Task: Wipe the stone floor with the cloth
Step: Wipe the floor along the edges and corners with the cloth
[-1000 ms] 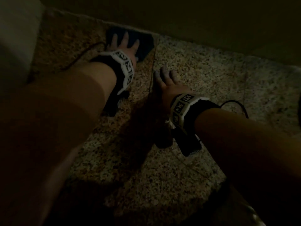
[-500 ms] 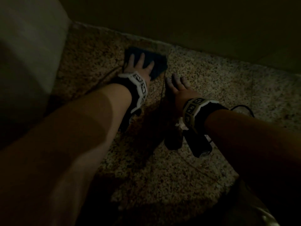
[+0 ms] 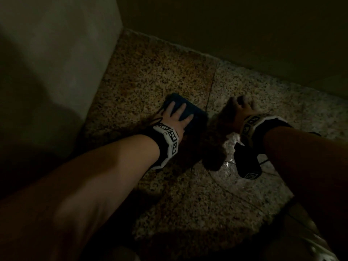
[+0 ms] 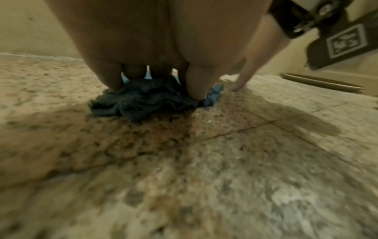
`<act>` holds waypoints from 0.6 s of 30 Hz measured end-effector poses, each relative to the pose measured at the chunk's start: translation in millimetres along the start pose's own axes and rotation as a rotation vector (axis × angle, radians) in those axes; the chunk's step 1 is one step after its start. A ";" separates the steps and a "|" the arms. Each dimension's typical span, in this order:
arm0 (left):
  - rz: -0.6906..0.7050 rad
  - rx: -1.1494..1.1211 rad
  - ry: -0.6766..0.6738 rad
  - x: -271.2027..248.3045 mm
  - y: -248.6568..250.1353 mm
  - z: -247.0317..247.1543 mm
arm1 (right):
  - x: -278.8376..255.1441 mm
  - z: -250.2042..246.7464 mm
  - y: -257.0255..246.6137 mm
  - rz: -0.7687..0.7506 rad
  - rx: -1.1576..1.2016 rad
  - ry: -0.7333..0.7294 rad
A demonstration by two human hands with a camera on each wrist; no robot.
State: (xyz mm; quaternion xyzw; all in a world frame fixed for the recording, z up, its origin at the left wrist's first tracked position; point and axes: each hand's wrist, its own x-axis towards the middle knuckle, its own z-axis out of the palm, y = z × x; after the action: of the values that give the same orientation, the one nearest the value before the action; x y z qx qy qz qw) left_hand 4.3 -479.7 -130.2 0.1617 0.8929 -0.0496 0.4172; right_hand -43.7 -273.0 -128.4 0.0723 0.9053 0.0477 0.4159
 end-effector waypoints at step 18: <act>0.035 -0.054 0.142 81.4 32.3 -72.9 | -15.9 8.2 15.0 -0.047 0.008 -0.079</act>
State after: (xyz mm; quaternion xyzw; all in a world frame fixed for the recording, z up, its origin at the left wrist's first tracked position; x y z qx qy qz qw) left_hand -87.1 -412.8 -143.5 0.1693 0.9183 -0.0067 0.3579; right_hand -25.9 -260.8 -119.7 0.0547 0.8897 0.0314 0.4521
